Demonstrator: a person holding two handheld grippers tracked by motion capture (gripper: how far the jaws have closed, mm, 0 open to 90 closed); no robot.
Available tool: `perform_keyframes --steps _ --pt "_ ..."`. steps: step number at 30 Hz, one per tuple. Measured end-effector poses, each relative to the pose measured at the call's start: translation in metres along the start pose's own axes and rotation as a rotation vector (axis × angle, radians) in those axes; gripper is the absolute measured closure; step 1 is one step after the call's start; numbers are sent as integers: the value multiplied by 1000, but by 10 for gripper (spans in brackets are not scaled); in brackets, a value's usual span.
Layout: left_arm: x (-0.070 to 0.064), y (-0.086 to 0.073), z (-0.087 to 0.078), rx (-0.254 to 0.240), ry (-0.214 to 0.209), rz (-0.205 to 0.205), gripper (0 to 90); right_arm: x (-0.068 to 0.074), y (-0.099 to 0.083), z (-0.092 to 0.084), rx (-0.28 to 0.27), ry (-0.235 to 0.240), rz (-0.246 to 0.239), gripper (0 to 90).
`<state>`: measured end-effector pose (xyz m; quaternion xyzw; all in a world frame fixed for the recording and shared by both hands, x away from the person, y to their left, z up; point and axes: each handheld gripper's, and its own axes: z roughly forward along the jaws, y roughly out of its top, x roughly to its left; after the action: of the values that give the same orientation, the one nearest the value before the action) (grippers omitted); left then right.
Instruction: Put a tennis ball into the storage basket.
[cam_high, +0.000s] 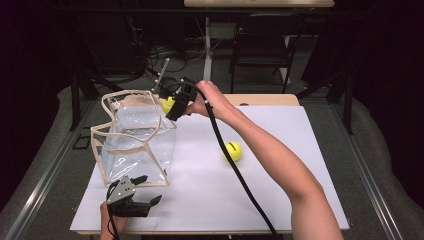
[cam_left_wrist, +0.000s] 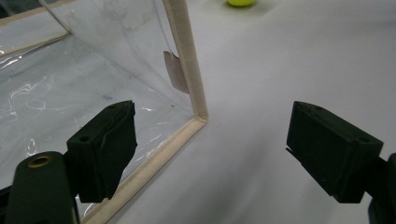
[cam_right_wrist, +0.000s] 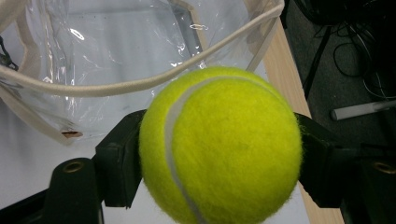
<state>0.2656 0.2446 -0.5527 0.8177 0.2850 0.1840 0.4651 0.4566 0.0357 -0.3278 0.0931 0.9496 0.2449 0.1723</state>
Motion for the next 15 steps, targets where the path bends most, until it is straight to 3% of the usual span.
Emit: perform_keyframes --steps 15 --pt "0 0 0 1 -1 3 159 -2 7 -2 -22 -11 4 264"
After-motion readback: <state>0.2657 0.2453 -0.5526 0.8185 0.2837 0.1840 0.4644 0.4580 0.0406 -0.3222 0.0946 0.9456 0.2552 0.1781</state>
